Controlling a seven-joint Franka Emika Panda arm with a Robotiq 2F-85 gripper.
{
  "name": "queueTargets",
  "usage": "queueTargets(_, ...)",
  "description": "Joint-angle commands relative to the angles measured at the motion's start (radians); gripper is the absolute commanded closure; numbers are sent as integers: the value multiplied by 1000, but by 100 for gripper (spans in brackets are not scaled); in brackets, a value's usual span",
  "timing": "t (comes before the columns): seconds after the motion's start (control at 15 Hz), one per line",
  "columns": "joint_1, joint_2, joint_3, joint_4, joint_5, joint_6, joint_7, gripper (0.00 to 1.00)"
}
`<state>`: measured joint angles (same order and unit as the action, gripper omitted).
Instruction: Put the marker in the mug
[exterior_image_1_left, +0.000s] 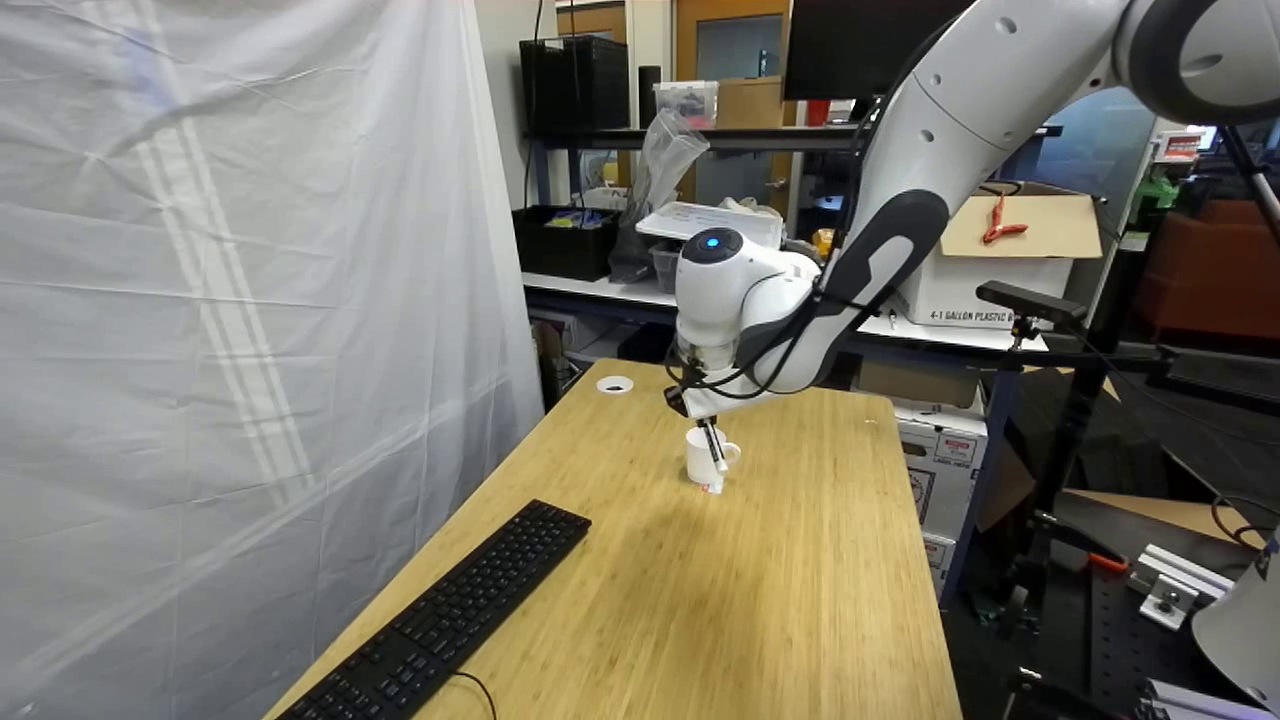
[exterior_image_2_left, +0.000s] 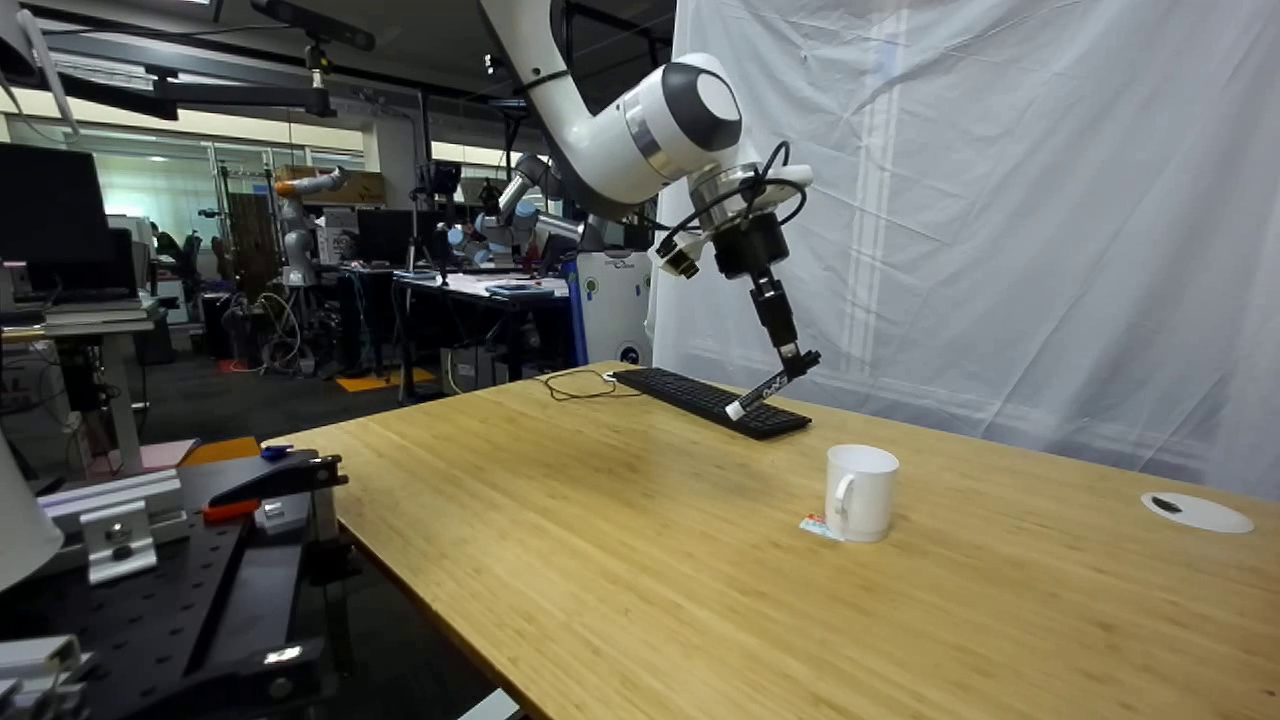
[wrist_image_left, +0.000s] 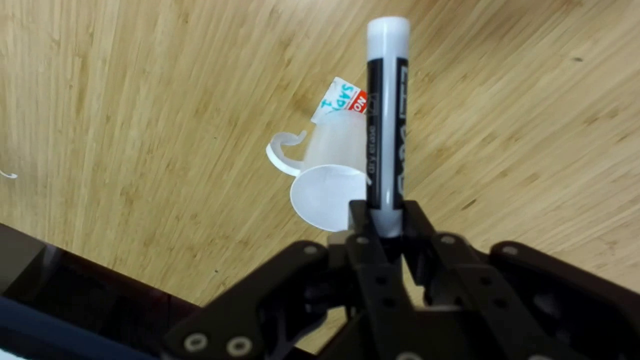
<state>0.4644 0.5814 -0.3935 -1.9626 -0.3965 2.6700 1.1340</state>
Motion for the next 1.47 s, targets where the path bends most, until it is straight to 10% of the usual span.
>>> queueTargets(0.0, 53, -17, -48, -18, -128, -15, 150, 95)
queueTargets(0.6, 0, -17, -18, -3, -405, -55, 385, 95)
queueTargets(1.4, -144, 29, 130, 128, -559, -177, 377, 95)
